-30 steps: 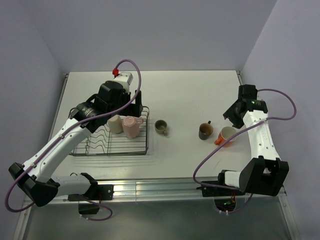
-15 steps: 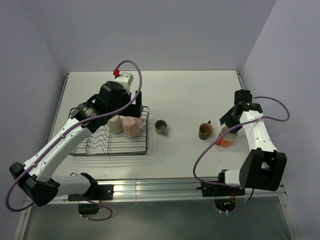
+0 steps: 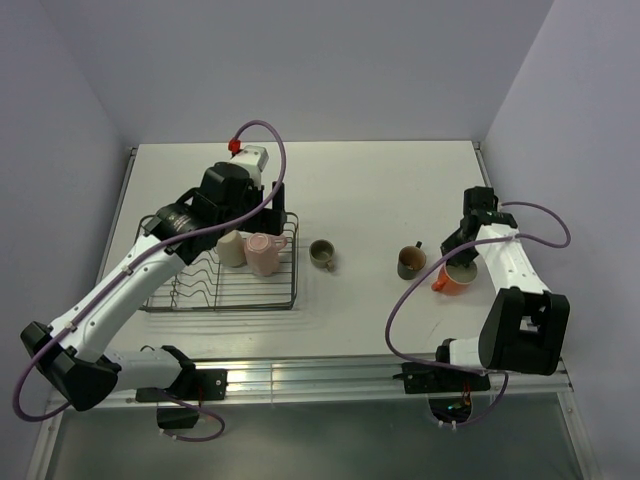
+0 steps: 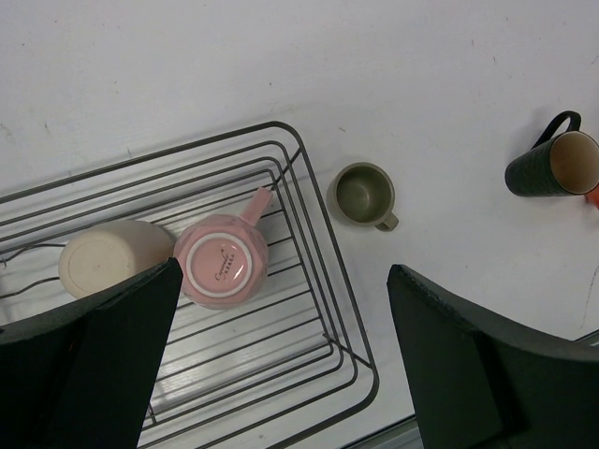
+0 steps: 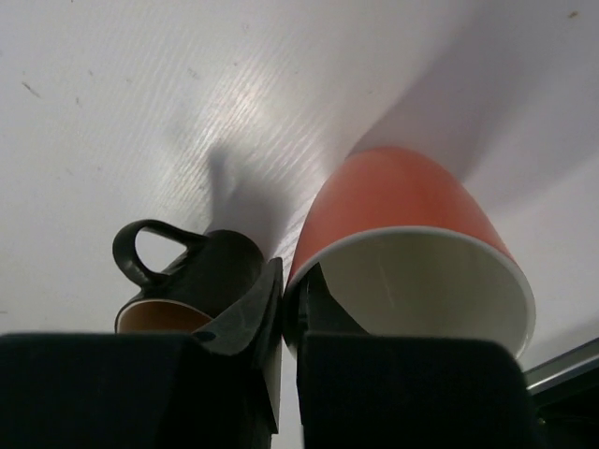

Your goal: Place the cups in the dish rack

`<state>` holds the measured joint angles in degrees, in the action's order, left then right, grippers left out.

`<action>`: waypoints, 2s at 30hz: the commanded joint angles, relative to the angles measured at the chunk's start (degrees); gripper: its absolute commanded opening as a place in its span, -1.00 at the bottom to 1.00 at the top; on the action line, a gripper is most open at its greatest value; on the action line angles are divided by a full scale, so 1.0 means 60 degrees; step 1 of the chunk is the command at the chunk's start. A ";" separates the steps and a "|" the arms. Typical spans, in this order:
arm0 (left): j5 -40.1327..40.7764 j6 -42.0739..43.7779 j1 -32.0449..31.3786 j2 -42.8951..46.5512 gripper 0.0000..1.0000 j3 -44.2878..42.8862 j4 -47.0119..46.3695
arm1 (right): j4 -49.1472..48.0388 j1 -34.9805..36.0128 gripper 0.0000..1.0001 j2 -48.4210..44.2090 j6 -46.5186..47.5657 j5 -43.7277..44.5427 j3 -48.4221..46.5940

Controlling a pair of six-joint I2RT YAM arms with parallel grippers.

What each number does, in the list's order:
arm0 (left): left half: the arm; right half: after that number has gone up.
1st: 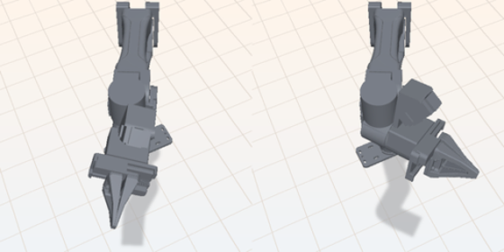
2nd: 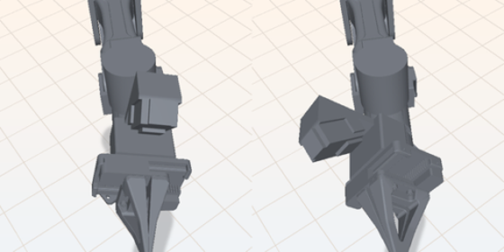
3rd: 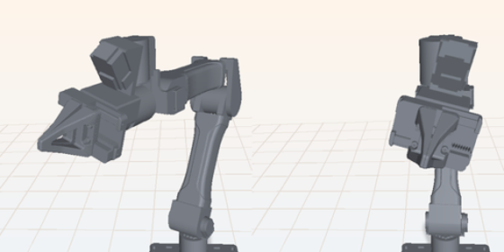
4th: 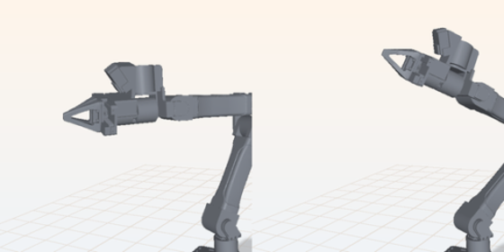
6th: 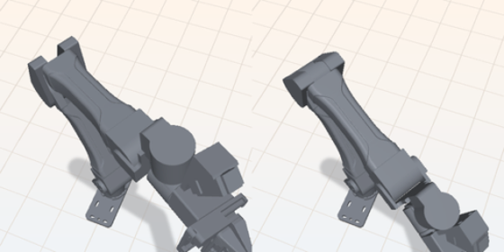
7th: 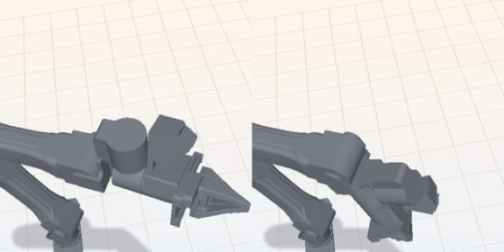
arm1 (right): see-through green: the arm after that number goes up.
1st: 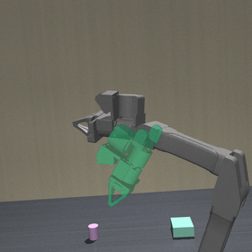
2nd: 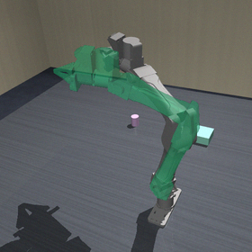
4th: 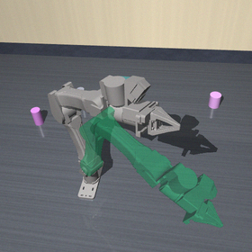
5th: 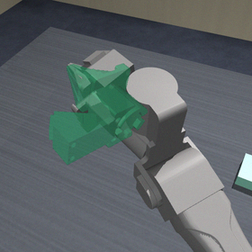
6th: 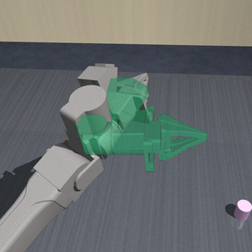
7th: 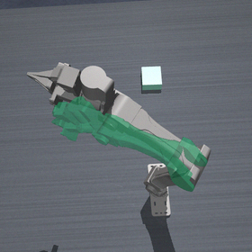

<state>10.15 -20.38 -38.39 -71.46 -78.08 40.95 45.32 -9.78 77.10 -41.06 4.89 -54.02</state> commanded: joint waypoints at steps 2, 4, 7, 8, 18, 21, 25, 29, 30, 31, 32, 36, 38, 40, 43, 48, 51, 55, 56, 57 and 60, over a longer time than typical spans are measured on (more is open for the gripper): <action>-0.0066 0.0174 -0.0032 -0.0072 0.98 0.0035 -0.0321 | -0.0317 -0.0054 -1.00 -0.0251 -0.0188 0.0503 0.0141; -0.0081 0.0174 -0.0047 -0.0101 0.98 0.0021 -0.0336 | -0.0186 -0.0054 -1.00 -0.0456 -0.0232 0.0854 0.0156; -0.0052 0.0189 -0.0032 -0.0160 0.98 0.0006 -0.0306 | 0.0135 -0.0054 -1.00 -0.1230 -0.0276 0.1322 -0.0019; -0.0051 0.0160 -0.0032 -0.0160 0.98 0.0006 -0.0306 | 0.0224 -0.0040 -1.00 -0.1408 -0.0276 0.1411 -0.0122; -0.0227 0.0159 -0.0047 0.0176 0.99 -0.0067 -0.0555 | 0.0752 0.0690 -1.00 -0.2669 0.0119 0.0797 -0.2492; -0.0271 0.0072 -0.0032 0.0396 0.98 -0.0184 -0.0643 | 0.0505 0.1730 -1.00 -0.2626 0.0032 0.0710 -0.3195; -0.0489 -0.0089 0.0041 0.0557 0.98 -0.0550 -0.0584 | -0.0708 0.3195 -1.00 -0.2289 0.0002 -0.0357 -0.3726; -0.2389 -0.0455 0.1455 0.0675 0.98 -0.0858 -0.0643 | -0.2759 0.4295 -1.00 -0.2011 -0.0100 -0.1676 -0.3712; -0.3773 -0.0615 0.1854 0.0820 0.98 -0.0771 -0.0759 | -0.3662 0.4485 -1.00 -0.1938 -0.0245 -0.2375 -0.3596; -0.4526 -0.0733 0.2235 0.0937 0.98 -0.0654 -0.1210 | -0.4208 0.4545 -1.00 -0.1821 -0.0363 -0.2730 -0.3478; -0.5288 -0.0879 0.3007 0.1040 0.98 -0.0537 -0.1446 | -0.4663 0.4618 -1.00 -0.1733 -0.0509 -0.3038 -0.3390; -0.8308 -0.2106 0.4536 0.1100 0.98 0.0164 -0.2677 | -0.7456 0.4999 -1.00 -0.1220 -0.1196 -0.4648 -0.3156; -0.9798 -0.3071 0.5019 0.1100 0.98 0.0982 -0.4104 | -0.8457 0.5217 -1.00 -0.0854 -0.1810 -0.5572 -0.3126; -1.0536 -0.3908 0.5138 0.1246 0.98 0.1673 -0.5528 | -0.9499 0.5408 -1.00 -0.0445 -0.2062 -0.6012 -0.3242; -1.1023 -0.4980 0.5154 0.1261 0.98 0.2466 -0.7379 | -1.0407 0.5935 -1.00 -0.0122 -0.2282 -0.6482 -0.3448; -1.0979 -0.5757 0.5154 0.1494 0.98 0.3023 -0.8959 | -1.1316 0.6507 -1.00 0.0070 -0.2517 -0.6775 -0.3478; -1.0732 -0.5627 0.5154 0.1539 0.99 0.2922 -0.8688 | -1.2003 0.6654 -1.00 0.0143 -0.2912 -0.6936 -0.3259; -1.0672 -0.5538 0.5154 0.1466 0.98 0.2891 -0.8567 | -1.2738 0.6786 -1.00 0.0201 -0.3395 -0.7098 -0.3009; -1.0672 -0.5582 0.5154 0.1466 0.98 0.2993 -0.8626 | -1.2811 0.6830 -1.00 0.0216 -0.3483 -0.7142 -0.3008; -1.0643 -0.5583 0.5154 0.1466 0.99 0.3038 -0.8670 | -1.2972 0.6845 -1.00 0.0245 -0.3542 -0.7157 -0.2965; -1.0525 -0.5494 0.5154 0.1422 0.99 0.3111 -0.8582 | -1.3309 0.6962 -1.00 0.0333 -0.3747 -0.7318 -0.2921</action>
<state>-52.64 -53.28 -7.68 -63.70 -59.72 -7.22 -23.35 30.98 79.33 -60.75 -36.99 -70.85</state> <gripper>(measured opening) 0.993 0.068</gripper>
